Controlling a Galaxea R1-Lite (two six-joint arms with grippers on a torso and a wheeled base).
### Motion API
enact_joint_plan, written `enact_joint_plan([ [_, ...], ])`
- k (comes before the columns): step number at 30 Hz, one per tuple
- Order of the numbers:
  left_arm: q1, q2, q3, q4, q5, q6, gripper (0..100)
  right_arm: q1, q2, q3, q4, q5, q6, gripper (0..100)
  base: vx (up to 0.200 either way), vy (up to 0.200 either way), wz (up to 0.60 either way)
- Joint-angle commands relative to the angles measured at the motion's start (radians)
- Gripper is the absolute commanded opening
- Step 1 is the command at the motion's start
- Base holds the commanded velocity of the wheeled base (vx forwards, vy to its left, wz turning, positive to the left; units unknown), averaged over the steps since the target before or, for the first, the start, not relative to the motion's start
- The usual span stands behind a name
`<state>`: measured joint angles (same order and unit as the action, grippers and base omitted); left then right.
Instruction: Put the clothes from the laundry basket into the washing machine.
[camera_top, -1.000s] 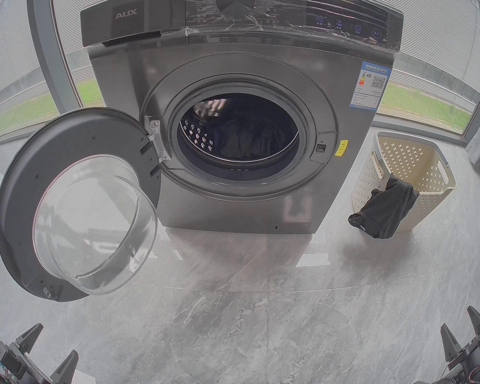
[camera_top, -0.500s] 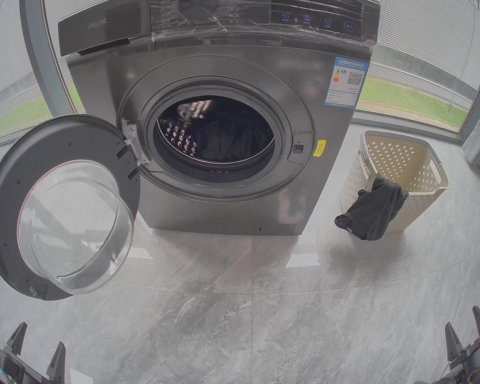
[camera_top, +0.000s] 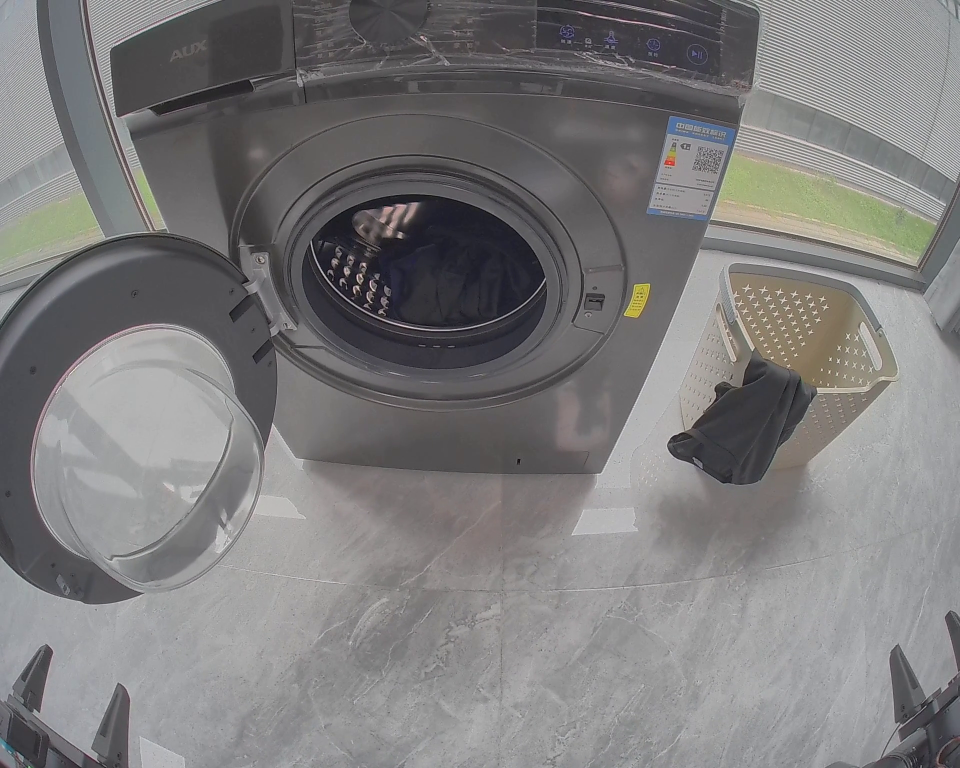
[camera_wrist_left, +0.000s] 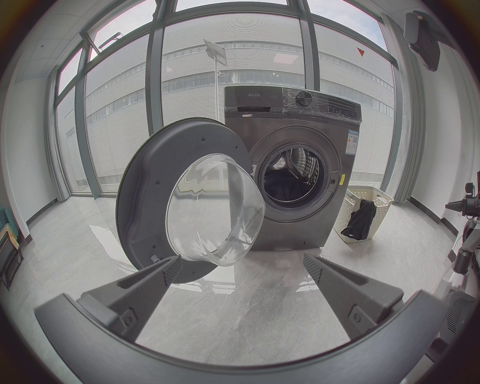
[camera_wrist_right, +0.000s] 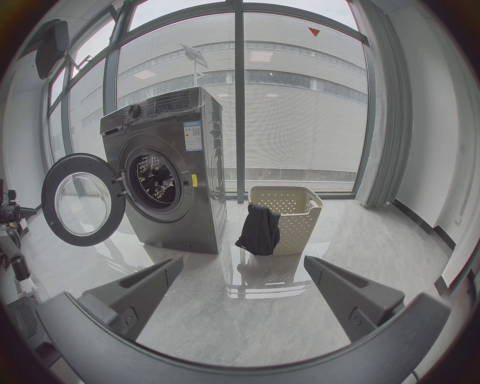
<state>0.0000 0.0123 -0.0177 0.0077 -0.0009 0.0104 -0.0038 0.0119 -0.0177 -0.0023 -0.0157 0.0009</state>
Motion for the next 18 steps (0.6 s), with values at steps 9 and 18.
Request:
enact_joint_plan([
  [9,0.000,-0.006,0.016,0.000,0.001,0.000,100,-0.001,-0.009,0.018,-0.001,0.000,0.001,100,0.000,-0.200,0.00],
  [18,0.000,-0.006,0.016,0.000,0.004,-0.004,100,-0.001,-0.009,0.018,-0.001,0.000,-0.001,100,0.000,-0.200,0.00],
])
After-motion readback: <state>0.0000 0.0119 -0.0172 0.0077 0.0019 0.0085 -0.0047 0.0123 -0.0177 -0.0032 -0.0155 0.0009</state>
